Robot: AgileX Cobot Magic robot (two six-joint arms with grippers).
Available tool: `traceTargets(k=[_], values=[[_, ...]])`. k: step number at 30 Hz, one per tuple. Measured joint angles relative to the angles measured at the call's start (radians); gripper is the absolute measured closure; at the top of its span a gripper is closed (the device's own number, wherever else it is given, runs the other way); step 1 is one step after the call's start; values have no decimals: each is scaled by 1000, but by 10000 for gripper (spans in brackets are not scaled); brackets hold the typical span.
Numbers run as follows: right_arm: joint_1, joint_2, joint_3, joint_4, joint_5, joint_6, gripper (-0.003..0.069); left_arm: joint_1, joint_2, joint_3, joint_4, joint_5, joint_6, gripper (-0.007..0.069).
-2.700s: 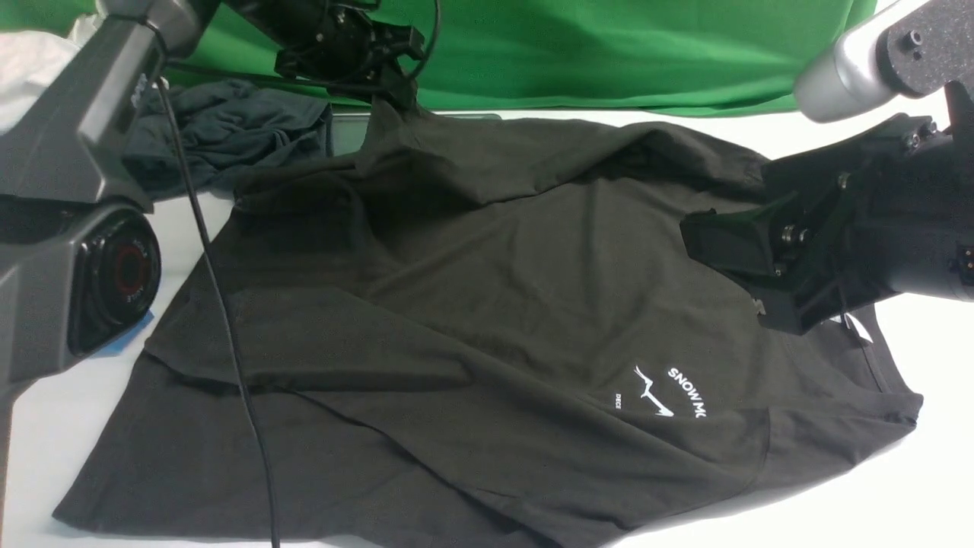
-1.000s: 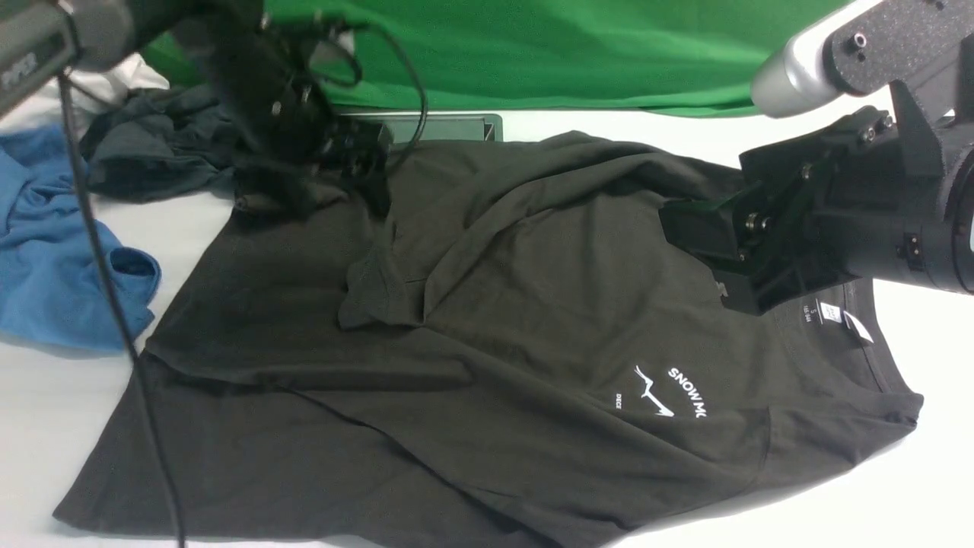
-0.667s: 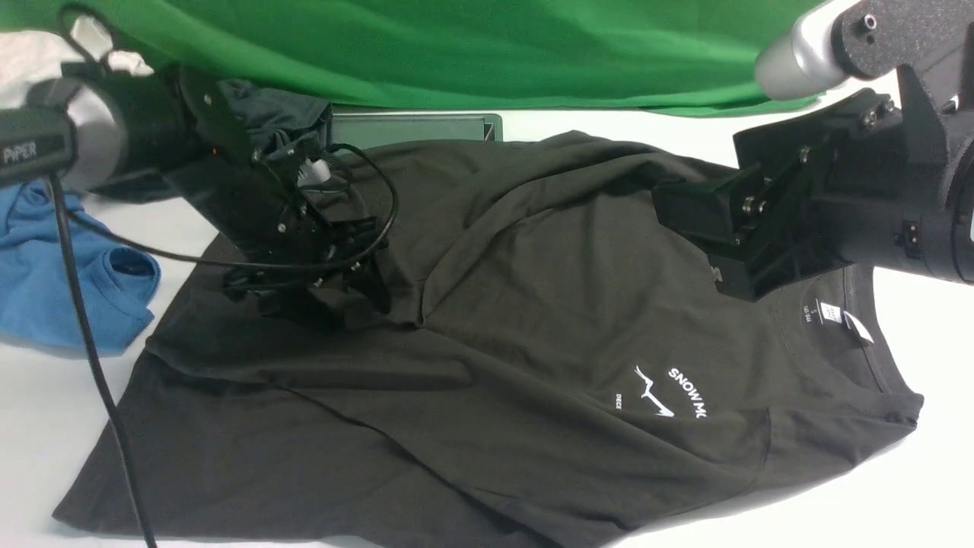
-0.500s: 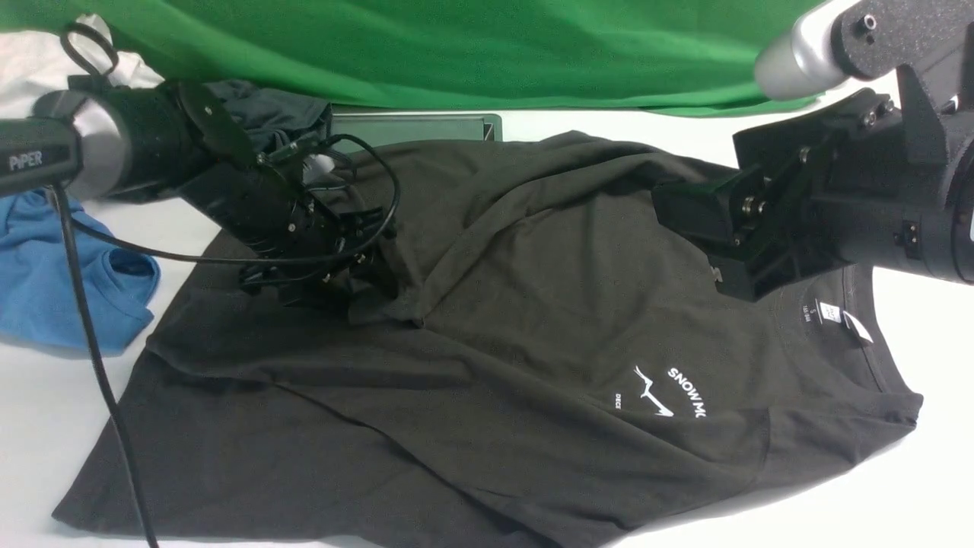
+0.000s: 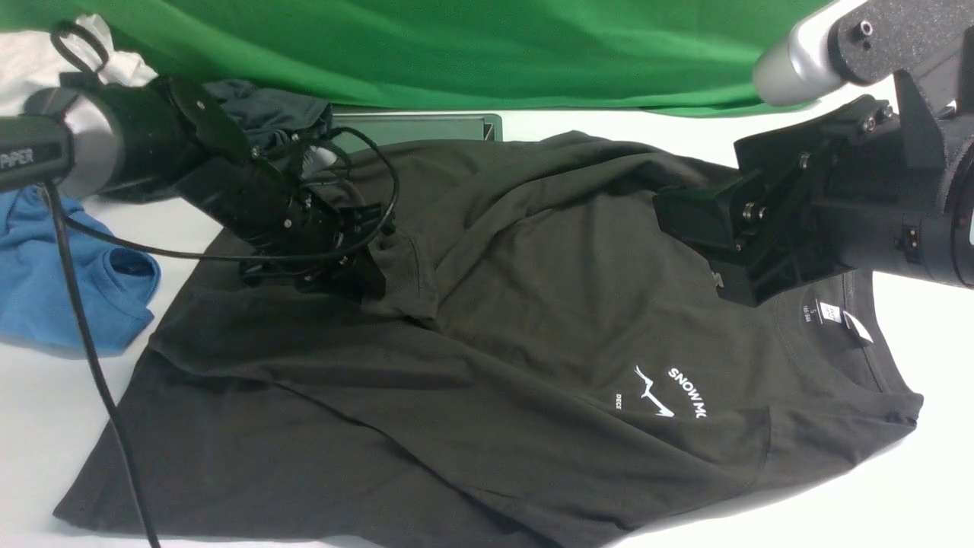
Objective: Fold a long-sleeved shirt on a white desktop.
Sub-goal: 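Fold the left side of the dark shirt inward over its body with the left gripper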
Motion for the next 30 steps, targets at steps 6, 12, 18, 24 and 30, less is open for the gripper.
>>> traceTargets(k=[6,12,18,24,30], values=[[0,0,0,0,0,0,104,0,-8,0,0,2,39,576],[0,0,0,0,0,0,104,29,-15,0,0,6,65,576],[0,0,0,0,0,0,104,107,-69,2,6,44,79,576],[0,0,0,0,0,-8,104,180,-90,15,40,93,82,576],[0,0,0,0,0,-13,104,184,-109,82,59,92,82,576]])
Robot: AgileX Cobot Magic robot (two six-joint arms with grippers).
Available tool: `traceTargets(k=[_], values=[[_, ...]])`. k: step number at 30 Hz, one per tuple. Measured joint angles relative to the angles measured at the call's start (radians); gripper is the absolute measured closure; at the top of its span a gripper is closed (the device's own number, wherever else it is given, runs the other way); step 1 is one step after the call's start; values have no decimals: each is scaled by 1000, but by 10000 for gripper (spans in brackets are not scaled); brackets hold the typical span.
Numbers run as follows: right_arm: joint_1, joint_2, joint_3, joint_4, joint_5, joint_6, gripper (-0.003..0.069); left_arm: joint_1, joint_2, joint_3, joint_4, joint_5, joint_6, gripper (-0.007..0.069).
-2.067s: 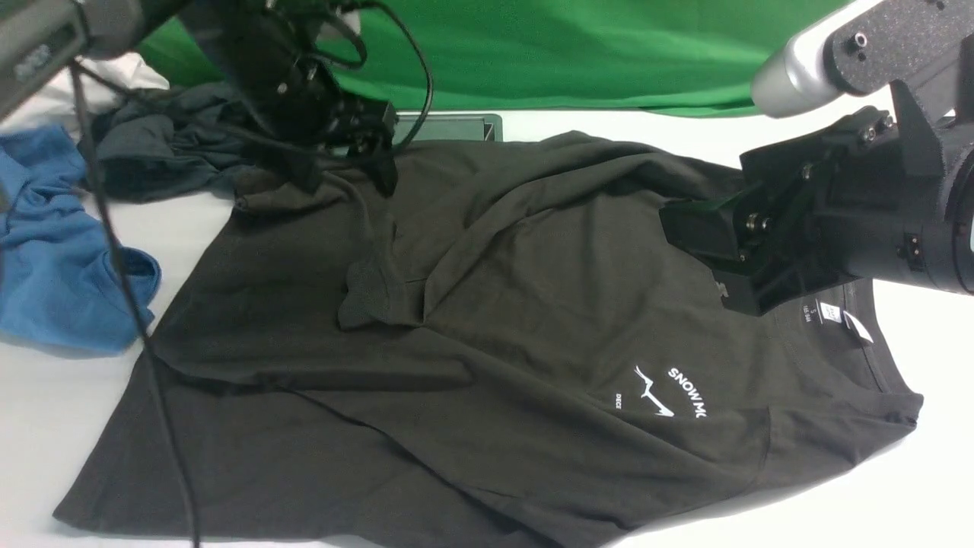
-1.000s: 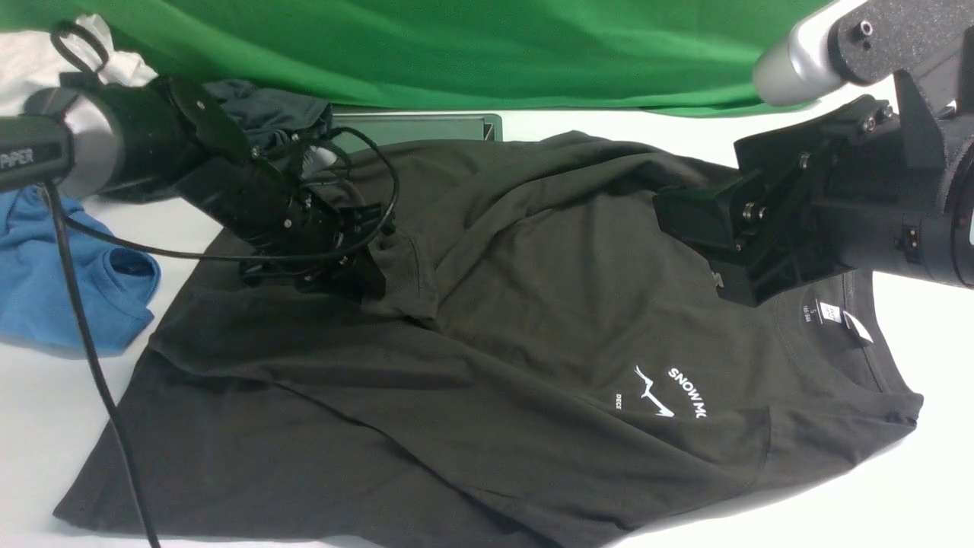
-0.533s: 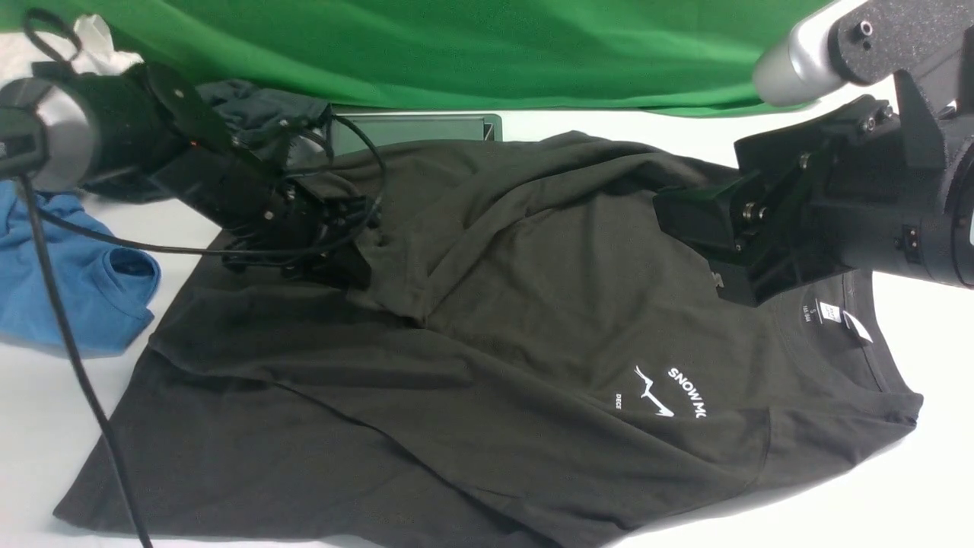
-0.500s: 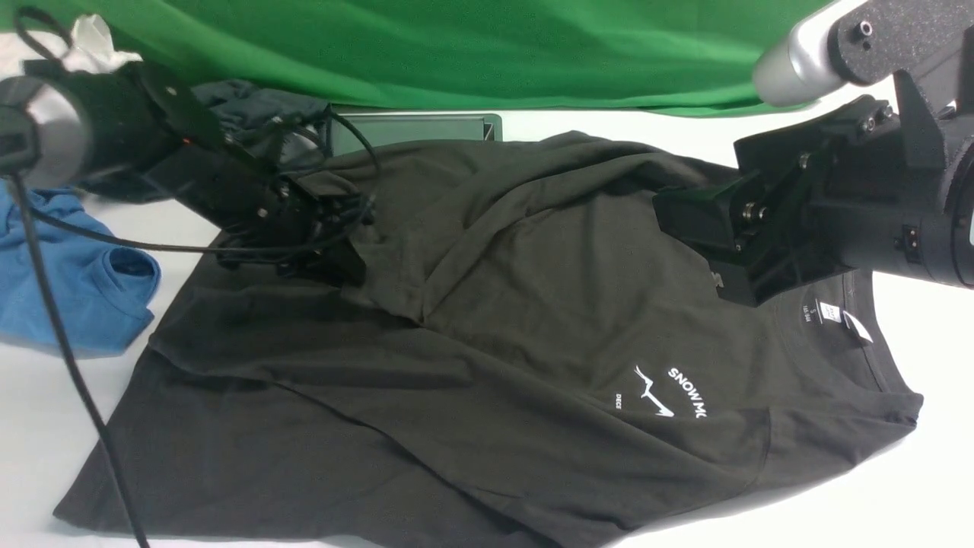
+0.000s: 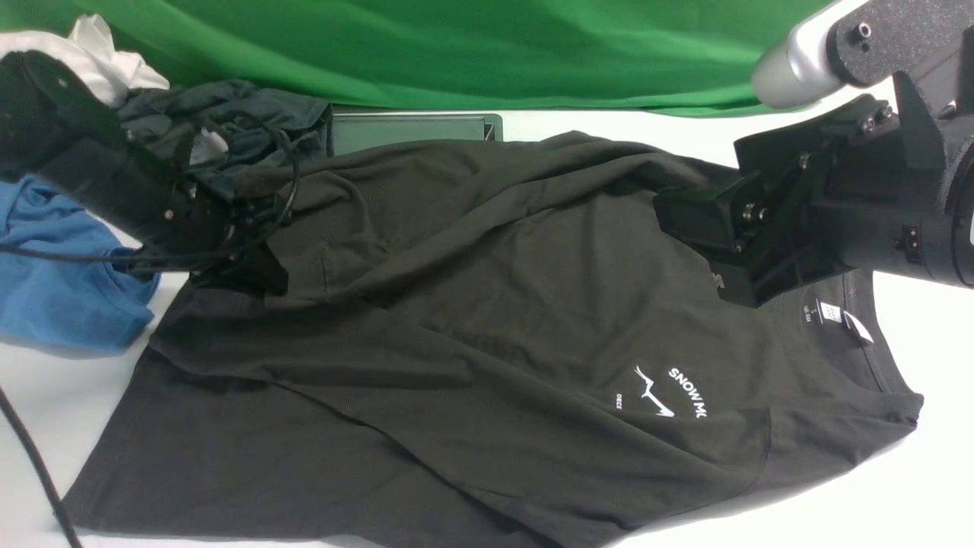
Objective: Fold a long-sleeved shirt on a white desktop.
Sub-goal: 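Fold the left side of the dark shirt inward over its body with the left gripper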
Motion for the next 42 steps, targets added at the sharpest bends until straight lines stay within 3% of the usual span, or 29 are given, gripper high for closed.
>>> traceTargets(k=[5,14,17,22,24,26,27,28,30,32,36,42], values=[[0,0,0,0,0,-20,104,0,-44,69,15,-20,0,576],[0,0,0,-55,0,-137,104,0,-115,110,167,-121,-74,576],[-15,4,-4,-102,2,-67,104,0,-136,110,160,-145,-84,576],[-123,72,-95,-105,107,27,106,0,-168,110,86,-168,-60,576],[-171,114,-157,-87,160,37,139,0,-179,110,55,-170,-31,576],[-213,159,-225,-53,198,30,251,0,-182,110,33,-172,-9,576],[-216,162,-231,-49,201,29,251,0,-182,110,32,-172,-7,576],[-242,195,-269,-13,217,5,386,0,-182,110,26,-172,-2,576],[-272,236,-318,69,227,-40,554,0,-182,110,23,-172,0,576],[-298,280,-347,159,232,-90,613,0,-182,110,18,-172,0,576],[-330,364,-360,283,238,-166,630,0,-187,111,8,-164,24,576],[-355,500,-360,338,197,-264,630,11,-256,111,0,-141,51,576]])
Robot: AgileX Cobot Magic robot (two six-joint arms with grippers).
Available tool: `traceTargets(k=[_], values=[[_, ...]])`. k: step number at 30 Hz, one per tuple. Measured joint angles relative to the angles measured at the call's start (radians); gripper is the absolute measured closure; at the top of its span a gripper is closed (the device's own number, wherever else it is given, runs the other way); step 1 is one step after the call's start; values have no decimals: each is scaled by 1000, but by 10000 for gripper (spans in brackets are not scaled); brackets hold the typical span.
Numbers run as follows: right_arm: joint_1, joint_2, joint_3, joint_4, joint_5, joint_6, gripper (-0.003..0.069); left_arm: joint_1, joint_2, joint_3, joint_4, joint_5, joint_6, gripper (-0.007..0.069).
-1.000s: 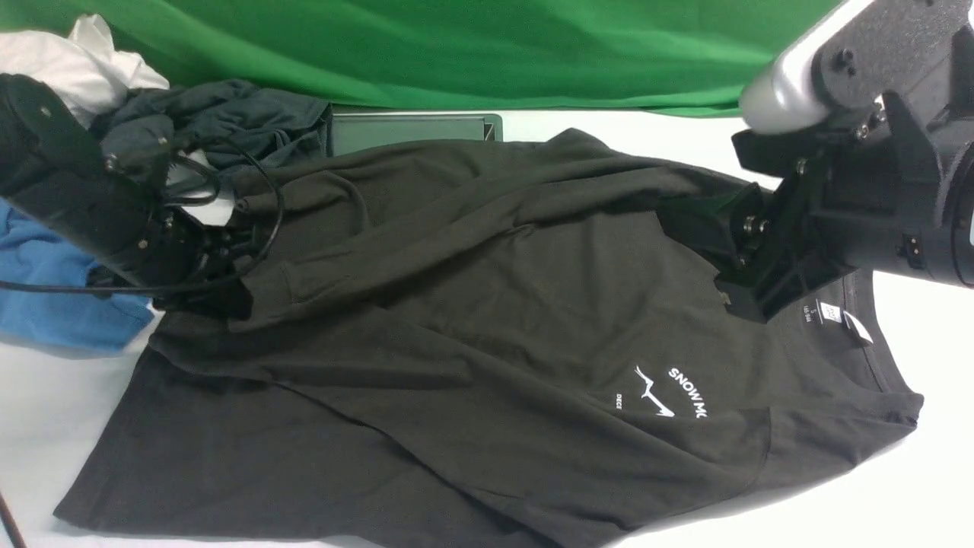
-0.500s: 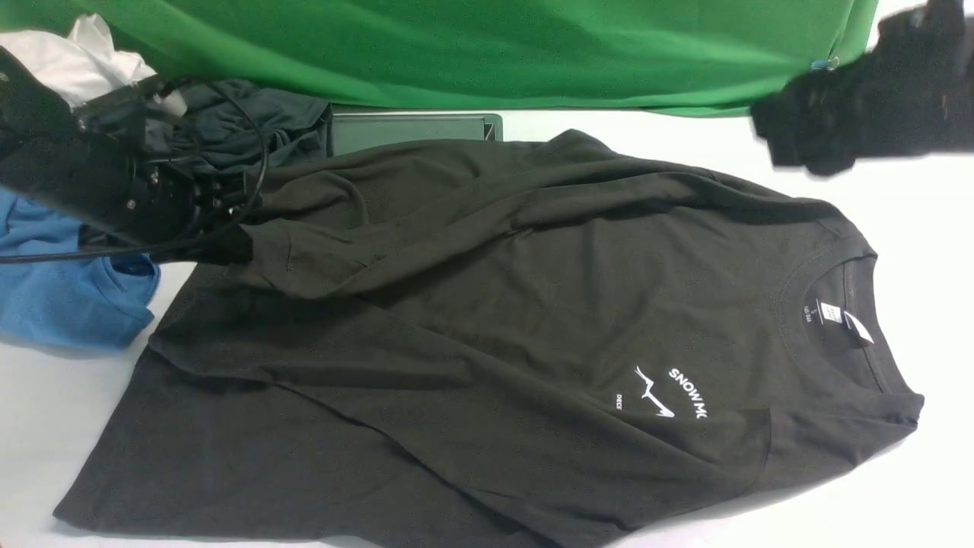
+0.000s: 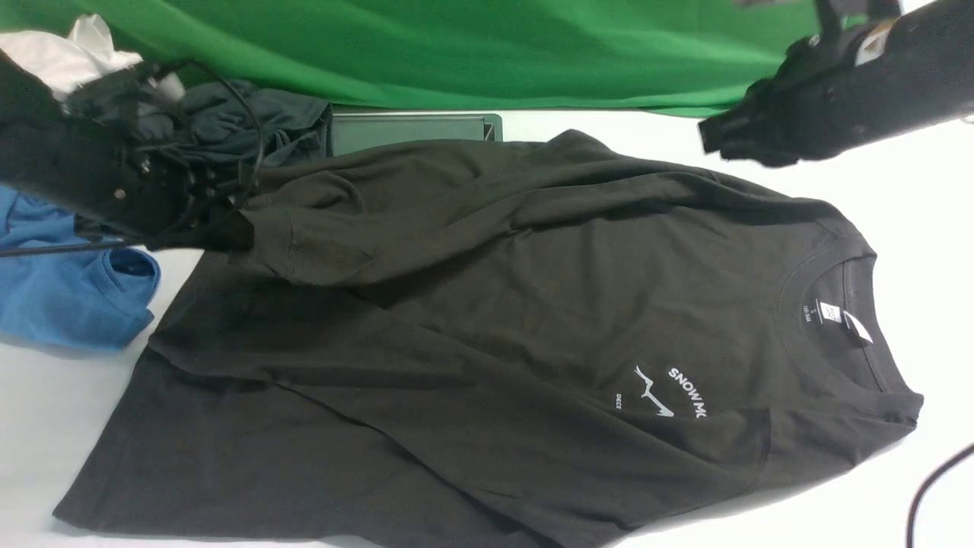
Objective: Fold a long-sleeved shirt on a white desktop.
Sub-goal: 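Fold the left side of the dark shirt inward over its body with the left gripper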
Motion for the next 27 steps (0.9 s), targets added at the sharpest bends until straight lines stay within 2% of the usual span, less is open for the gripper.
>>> traceTargets(k=[4,10,16,21,27], values=[[0,80,0,37,-38,-95,630,14,-50,0,0,9,0,576],[-31,171,0,48,-50,-112,625,17,-70,1,4,52,-1,576],[-190,184,-35,52,-52,-58,610,17,-70,52,34,34,-4,576],[-280,184,-68,52,-47,-37,589,17,-70,118,80,-53,-4,576],[-266,213,-68,82,-86,-35,562,17,-67,176,86,-199,-33,564]])
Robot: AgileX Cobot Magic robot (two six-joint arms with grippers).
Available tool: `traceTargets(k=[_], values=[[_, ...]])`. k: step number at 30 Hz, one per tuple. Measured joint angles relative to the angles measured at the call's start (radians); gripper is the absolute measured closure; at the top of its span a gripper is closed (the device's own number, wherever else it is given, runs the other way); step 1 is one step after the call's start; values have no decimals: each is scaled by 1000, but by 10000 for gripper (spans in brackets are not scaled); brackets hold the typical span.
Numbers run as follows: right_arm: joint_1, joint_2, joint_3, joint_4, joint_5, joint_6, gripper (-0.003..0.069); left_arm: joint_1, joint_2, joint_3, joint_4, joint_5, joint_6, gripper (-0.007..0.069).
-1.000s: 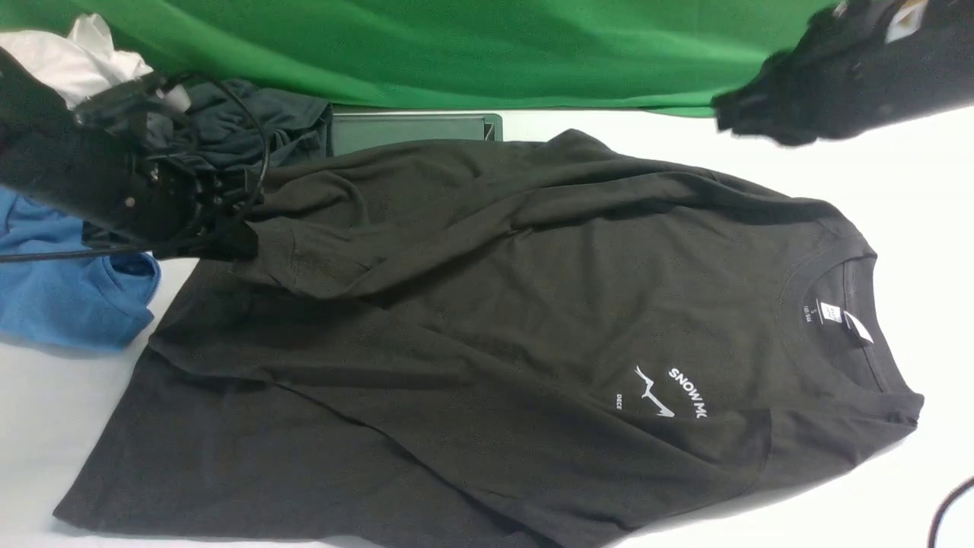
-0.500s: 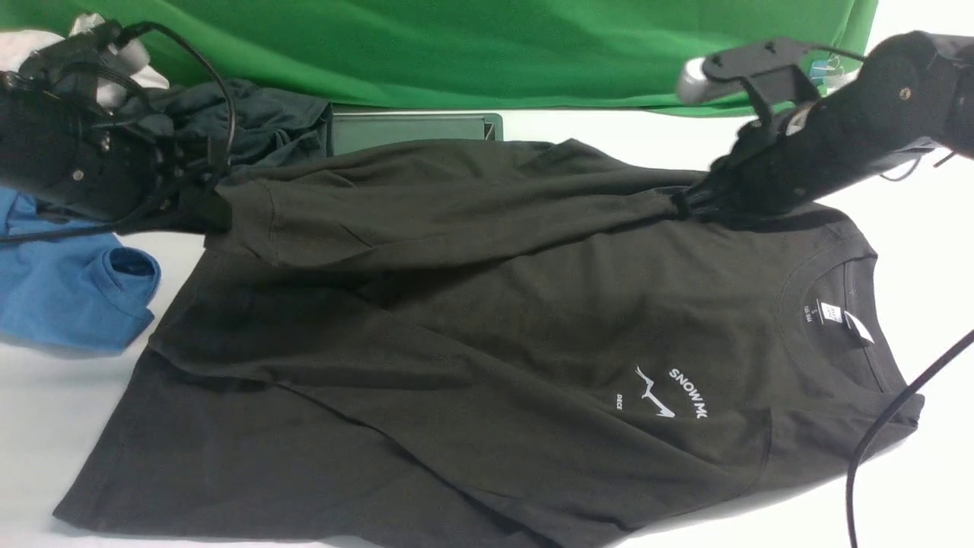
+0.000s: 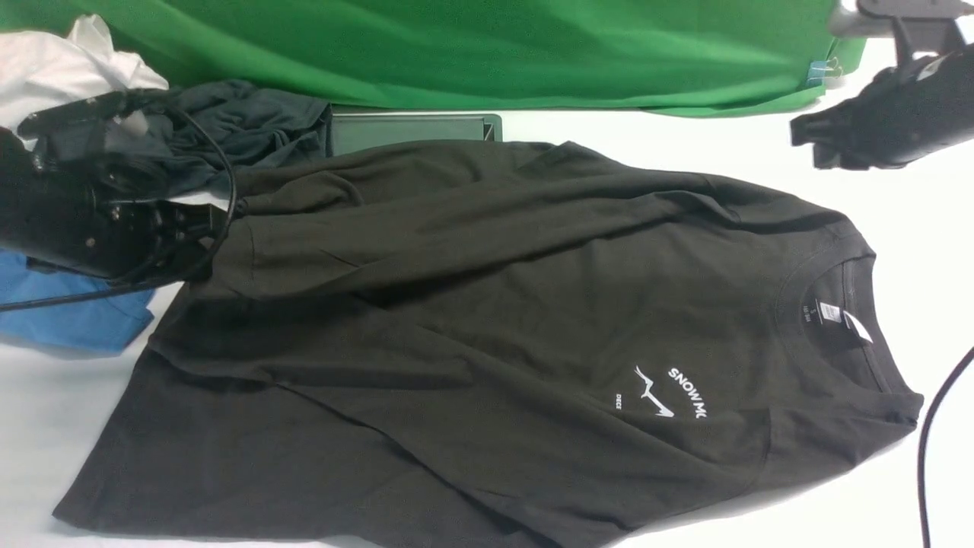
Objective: Fold a long-sleeved shirt on a white desktop.
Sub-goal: 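Fold the left side of the dark shirt inward over its body with the left gripper, then grasp the near edge of the shirt at its hem and shoulder corners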
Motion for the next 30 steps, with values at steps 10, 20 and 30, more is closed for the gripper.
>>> traceTargets(k=[10,20,30], values=[[68,65,-44,23,-66,-42,519,0,0,1,-1,-27,-30,337],[74,153,-226,25,35,-197,154,0,0,1,1,37,-15,13],[74,263,-241,-6,-65,-265,365,0,0,1,2,43,-15,22]])
